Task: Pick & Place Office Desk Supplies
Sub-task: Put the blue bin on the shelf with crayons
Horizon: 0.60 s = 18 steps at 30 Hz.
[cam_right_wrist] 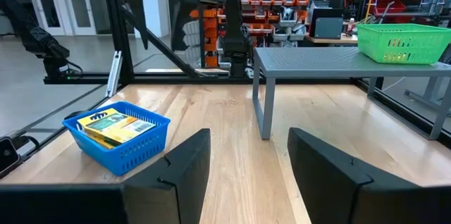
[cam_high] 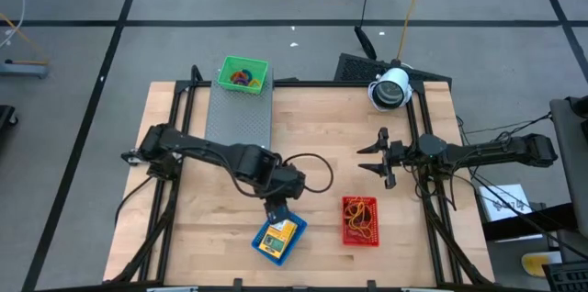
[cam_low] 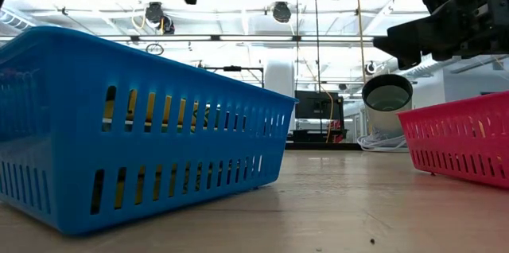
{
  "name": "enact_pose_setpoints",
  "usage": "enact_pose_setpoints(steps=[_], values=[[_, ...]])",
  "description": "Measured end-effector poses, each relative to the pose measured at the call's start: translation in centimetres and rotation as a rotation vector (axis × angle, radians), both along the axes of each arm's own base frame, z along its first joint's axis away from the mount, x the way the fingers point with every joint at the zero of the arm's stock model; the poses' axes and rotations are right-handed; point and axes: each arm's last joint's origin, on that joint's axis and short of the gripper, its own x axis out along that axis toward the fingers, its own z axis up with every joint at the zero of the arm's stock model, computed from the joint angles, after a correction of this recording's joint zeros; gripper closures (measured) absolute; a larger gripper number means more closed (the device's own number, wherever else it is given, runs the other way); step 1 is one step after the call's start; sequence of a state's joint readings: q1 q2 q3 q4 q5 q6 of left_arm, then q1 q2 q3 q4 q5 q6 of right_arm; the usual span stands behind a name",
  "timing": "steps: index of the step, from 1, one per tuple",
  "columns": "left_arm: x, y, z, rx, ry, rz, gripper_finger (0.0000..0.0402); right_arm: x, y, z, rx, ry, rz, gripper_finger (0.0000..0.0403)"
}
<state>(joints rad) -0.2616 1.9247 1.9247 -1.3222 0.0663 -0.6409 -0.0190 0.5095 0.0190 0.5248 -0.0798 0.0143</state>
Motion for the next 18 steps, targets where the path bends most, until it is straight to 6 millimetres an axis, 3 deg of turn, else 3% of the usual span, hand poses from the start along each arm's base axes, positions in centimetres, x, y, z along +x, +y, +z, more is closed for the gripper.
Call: enact_pose_setpoints(steps=[4,9,18], values=[[-0.7,-0.1,0.2,0.001,0.009,0.108,0.022,0.0,0.0,0.0,0.0,-0.001,0.0,0.0222],[-2.8,0.1,-0.1,-0.017,-0.031,0.266,0.022,0.0,0.0,-0.1,0.0,0.006,0.0,0.0222],[-7.3,-1.3,-3.9,-0.096,-0.013,0.454,0.022,0.0,0.0,-0.1,0.0,0.009,0.0,0.0222]])
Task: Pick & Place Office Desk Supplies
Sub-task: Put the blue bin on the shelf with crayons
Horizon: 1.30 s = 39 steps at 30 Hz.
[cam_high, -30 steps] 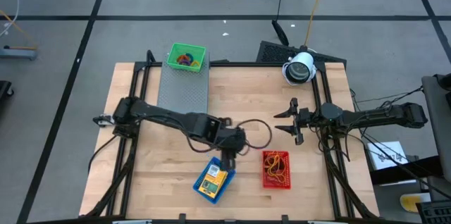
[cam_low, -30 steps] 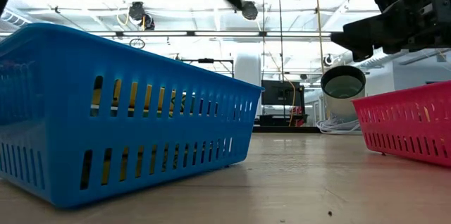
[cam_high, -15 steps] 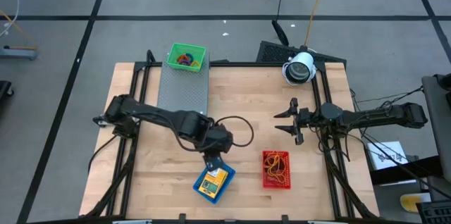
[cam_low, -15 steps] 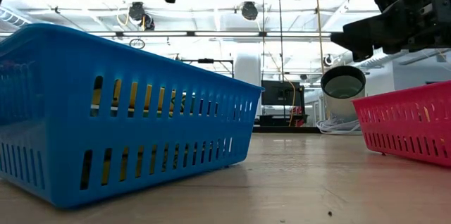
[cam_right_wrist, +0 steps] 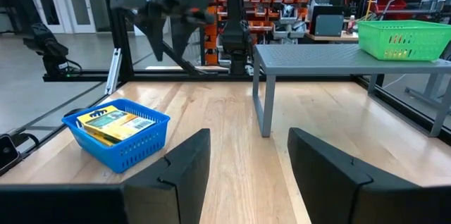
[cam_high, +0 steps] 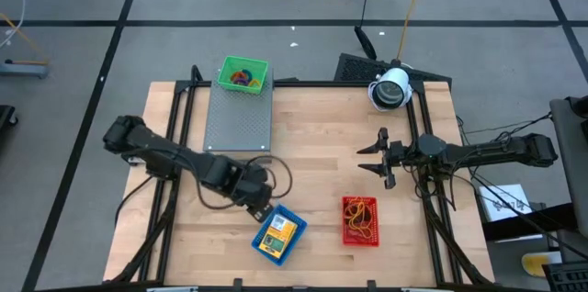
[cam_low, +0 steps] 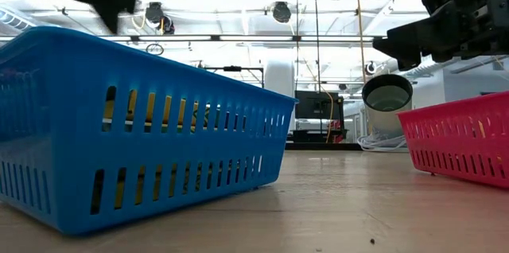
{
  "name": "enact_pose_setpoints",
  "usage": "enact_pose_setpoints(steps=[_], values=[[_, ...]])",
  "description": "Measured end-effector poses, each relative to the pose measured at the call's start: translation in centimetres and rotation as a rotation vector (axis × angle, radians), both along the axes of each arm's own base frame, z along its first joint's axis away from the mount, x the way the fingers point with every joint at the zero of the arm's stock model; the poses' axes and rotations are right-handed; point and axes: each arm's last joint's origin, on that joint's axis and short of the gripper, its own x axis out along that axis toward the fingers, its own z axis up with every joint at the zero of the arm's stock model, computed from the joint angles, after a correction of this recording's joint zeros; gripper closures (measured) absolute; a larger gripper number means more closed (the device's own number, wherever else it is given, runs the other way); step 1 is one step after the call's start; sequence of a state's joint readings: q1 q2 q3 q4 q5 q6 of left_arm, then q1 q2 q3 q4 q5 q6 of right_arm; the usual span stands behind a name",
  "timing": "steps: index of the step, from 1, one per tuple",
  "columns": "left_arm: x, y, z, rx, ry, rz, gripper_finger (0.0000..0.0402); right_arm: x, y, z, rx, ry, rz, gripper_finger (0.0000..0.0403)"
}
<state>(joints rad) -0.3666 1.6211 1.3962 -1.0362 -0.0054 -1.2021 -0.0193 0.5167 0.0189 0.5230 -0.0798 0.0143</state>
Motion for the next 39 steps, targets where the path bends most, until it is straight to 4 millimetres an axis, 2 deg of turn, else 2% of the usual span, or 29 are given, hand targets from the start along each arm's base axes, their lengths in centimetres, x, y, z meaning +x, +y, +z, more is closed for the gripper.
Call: enact_pose_setpoints(steps=[4,9,16,23,39], values=[[-1.1,-1.6,-1.2,-0.009,0.045,0.013,0.022,0.0,0.0,0.0,0.0,-0.001,0.0,0.0222],[-1.4,-3.3,-2.6,-0.061,-0.002,0.017,0.022,0.0,0.0,0.0,0.0,0.0,0.0,0.0222],[-1.4,-4.0,-5.3,-0.127,-0.043,0.021,0.022,0.0,0.0,0.0,0.0,0.0,0.0,0.0222],[-1.6,-4.3,-5.7,-0.126,-0.043,0.029,0.022,0.0,0.0,0.0,0.0,0.0,0.0,0.0222],[0.6,-6.0,-9.9,-0.175,-0.013,-0.025,0.022,0.0,0.0,0.0,0.0,0.0,0.0,0.0222]])
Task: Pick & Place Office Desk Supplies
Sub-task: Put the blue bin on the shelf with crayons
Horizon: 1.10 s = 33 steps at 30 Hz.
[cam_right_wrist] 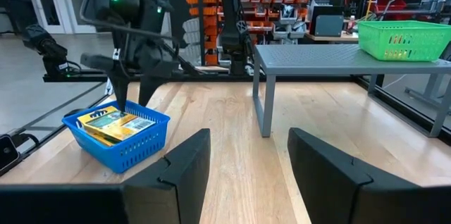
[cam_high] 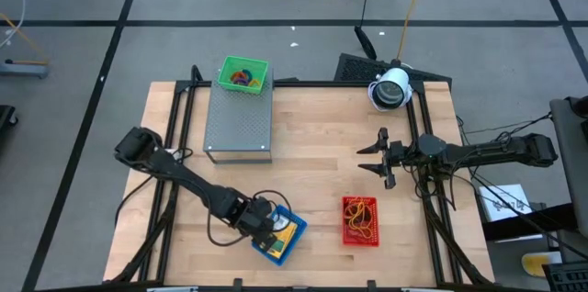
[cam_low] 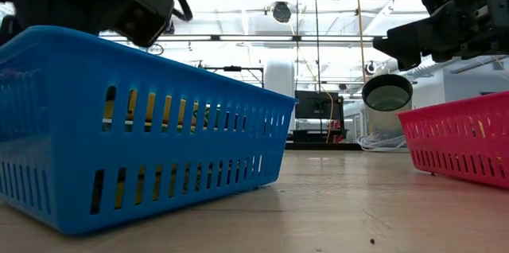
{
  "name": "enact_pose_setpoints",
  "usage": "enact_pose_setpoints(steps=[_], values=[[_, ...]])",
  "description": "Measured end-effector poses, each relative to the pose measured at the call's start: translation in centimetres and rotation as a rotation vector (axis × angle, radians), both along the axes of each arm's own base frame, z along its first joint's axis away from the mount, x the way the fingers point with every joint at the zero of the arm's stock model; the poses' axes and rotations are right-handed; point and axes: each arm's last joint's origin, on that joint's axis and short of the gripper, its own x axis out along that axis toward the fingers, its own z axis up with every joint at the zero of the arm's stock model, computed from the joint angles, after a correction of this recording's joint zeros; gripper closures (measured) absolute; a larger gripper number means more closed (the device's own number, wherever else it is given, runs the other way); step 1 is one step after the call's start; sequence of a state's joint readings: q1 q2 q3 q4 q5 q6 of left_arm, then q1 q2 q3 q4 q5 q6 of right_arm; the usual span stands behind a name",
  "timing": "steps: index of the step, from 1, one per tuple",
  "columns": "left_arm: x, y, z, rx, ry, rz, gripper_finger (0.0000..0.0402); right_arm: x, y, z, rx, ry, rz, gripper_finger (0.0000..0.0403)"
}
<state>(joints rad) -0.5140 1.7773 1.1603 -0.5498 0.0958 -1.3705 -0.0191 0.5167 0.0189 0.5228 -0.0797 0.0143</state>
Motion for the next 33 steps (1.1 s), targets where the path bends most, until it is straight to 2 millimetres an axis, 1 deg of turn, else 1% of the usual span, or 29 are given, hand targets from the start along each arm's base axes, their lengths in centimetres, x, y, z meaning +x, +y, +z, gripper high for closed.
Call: enact_pose_setpoints(steps=[4,9,17,19,21,26,27,30,33], values=[[0.2,-0.1,-0.9,0.003,0.029,-0.005,0.022,0.0,0.0,0.0,0.0,0.0,0.0,0.0222],[0.2,-0.1,-1.1,0.016,0.04,-0.003,0.022,0.0,0.0,0.0,0.0,0.0,0.0,0.0222],[-0.3,0.5,-1.5,0.095,0.082,0.02,0.0224,0.0,0.0,0.0,0.0,0.0,0.0,0.0222],[-0.2,0.5,-1.5,0.093,0.078,0.018,0.0239,0.0,0.0,0.0,0.0,0.0,0.0,0.0222],[-0.2,0.5,-1.5,0.094,0.073,0.008,0.0269,0.0,0.0,0.0,0.0,0.0,0.0,0.0222],[0.1,0.3,-1.3,0.074,0.04,-0.035,0.0381,0.0,0.0,0.0,0.0,0.0,0.001,0.0222],[0.1,0.2,-1.3,0.071,0.031,-0.04,0.0389,0.0,0.0,0.0,0.0,0.0,0.0,0.0222],[0.3,0.1,-1.1,0.054,0.022,-0.061,0.0391,0.0,0.0,0.0,0.0,0.0,0.0,0.0222],[0.5,0.0,-0.3,0.042,-0.003,-0.074,0.0395,0.0,0.0,0.0,0.0,0.0,0.0,0.0222]])
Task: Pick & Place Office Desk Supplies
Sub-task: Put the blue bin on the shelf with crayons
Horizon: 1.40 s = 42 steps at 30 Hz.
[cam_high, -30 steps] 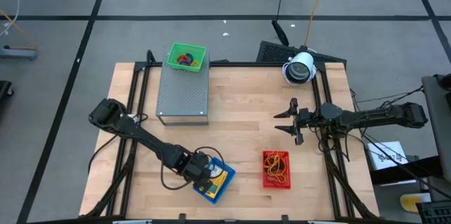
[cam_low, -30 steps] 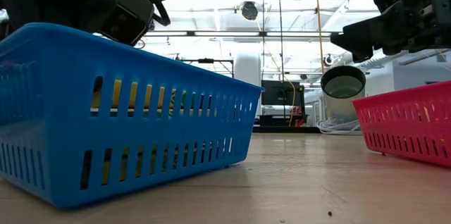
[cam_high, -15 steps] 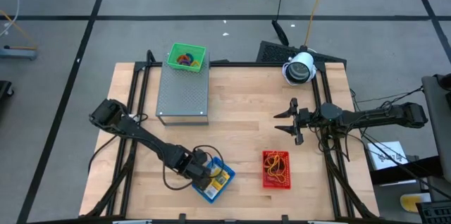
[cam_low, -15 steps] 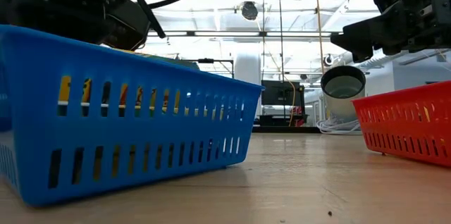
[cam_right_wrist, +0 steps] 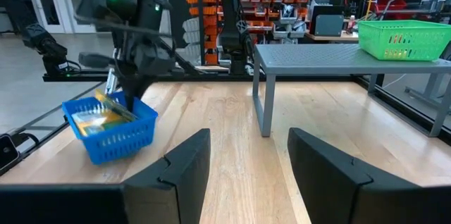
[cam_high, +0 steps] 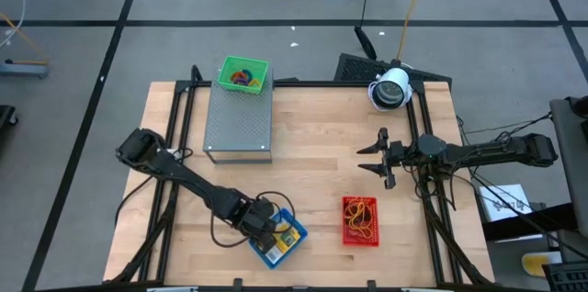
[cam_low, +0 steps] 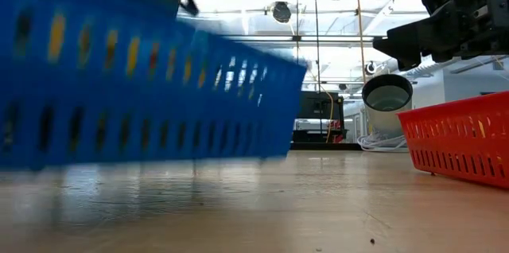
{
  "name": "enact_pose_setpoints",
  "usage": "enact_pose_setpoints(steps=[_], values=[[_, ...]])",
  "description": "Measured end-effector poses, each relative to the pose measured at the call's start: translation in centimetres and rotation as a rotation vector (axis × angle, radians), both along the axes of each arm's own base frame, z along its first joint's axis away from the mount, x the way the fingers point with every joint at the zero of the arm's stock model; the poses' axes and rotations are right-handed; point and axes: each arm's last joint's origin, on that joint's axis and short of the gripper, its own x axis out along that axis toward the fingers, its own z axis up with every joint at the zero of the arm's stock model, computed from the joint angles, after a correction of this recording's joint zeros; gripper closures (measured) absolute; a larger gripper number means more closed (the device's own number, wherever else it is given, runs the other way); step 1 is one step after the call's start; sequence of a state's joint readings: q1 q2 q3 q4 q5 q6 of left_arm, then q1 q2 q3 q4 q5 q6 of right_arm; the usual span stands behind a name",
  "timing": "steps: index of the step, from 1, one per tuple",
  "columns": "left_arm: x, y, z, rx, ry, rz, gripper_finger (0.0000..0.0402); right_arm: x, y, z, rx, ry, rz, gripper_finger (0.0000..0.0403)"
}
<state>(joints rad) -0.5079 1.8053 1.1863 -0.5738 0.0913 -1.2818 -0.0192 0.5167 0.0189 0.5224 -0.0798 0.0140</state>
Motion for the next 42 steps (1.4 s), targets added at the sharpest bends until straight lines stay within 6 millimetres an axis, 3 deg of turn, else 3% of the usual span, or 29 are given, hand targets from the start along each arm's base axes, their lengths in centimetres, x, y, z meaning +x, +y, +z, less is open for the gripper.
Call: enact_pose_setpoints(steps=[13,22,31,42], values=[[0.9,-0.4,3.2,-0.008,-0.079,-0.057,0.0398,0.0,0.0,0.0,0.0,0.0,0.0,0.0222],[1.9,0.8,9.0,0.07,-0.072,-0.182,0.0398,0.0,0.0,0.0,0.0,0.0,0.0,0.0222],[2.4,4.8,13.7,0.11,-0.062,-0.158,0.0398,0.0,0.0,0.0,0.0,0.0,0.0,0.0222],[0.3,11.6,17.4,0.141,-0.064,0.141,0.0398,0.0,0.0,0.0,0.0,0.0,0.0,0.0222]])
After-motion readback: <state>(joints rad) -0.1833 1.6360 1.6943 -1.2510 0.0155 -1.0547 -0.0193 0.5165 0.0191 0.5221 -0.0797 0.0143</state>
